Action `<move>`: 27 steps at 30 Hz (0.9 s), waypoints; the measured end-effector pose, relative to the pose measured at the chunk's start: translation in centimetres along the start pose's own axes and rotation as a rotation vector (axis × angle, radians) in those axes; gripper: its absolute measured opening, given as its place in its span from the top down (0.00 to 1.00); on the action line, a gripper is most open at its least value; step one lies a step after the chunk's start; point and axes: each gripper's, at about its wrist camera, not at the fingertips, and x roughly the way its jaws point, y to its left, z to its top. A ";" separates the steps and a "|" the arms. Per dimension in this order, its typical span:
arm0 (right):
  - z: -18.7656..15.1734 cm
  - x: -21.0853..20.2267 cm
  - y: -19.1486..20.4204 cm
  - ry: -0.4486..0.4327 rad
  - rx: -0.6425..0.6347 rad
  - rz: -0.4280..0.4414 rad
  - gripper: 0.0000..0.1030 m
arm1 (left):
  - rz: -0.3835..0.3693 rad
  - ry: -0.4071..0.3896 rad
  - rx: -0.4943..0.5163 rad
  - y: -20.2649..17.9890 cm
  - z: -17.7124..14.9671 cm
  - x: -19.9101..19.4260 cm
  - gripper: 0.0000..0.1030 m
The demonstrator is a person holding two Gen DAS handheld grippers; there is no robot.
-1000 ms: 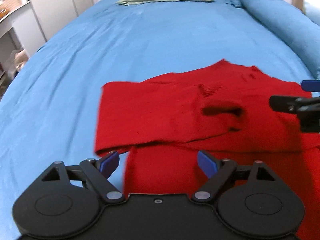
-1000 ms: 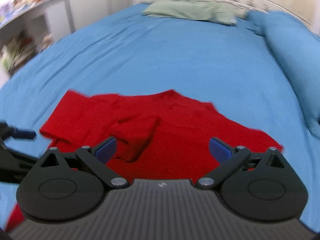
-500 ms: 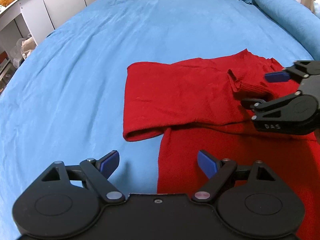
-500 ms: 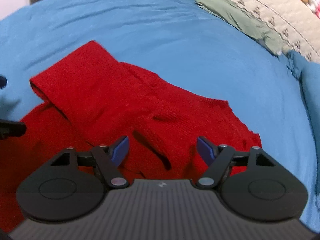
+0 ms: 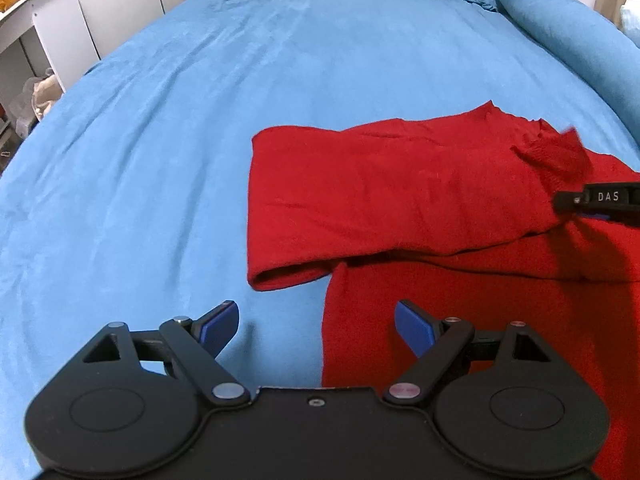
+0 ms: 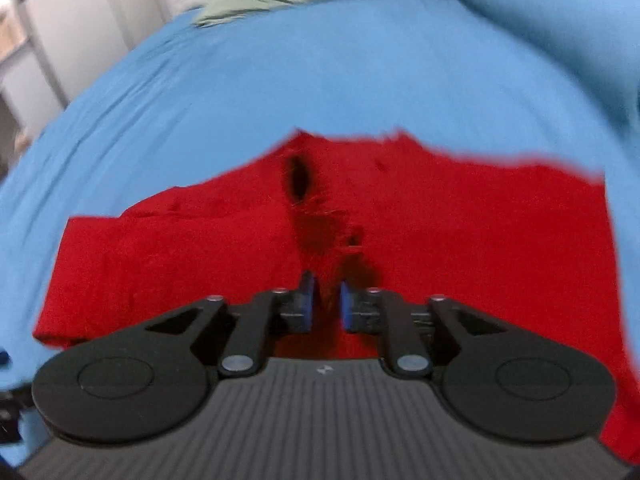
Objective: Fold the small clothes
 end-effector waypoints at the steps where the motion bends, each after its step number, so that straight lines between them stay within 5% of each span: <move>1: 0.0 0.3 -0.4 -0.008 0.024 0.003 0.42 | -0.003 0.003 -0.003 0.1 0.1 0.3 0.14; 6: 0.8 1.3 -1.3 -0.020 0.085 0.013 0.51 | -0.001 0.017 -0.026 0.4 0.2 1.8 0.14; 7: 0.9 1.3 -1.4 -0.016 0.097 0.017 0.72 | 0.003 0.020 -0.028 0.5 0.3 2.0 0.14; 8: 1.3 1.4 -1.6 -0.009 0.102 0.022 0.80 | 0.008 0.023 -0.028 0.5 0.4 2.2 0.14; 14: 5.2 -4.5 -2.4 -0.180 0.068 0.059 0.81 | 0.037 0.033 -0.044 0.3 0.9 2.8 0.14; 19: 5.9 -10.0 -6.9 -0.320 0.013 -0.088 0.81 | 0.056 0.030 -0.031 -0.5 1.0 3.5 0.14; 27: 0.9 -5.3 -13.2 -0.137 0.068 -0.162 0.81 | 0.100 0.021 -0.062 -0.6 1.4 4.8 0.12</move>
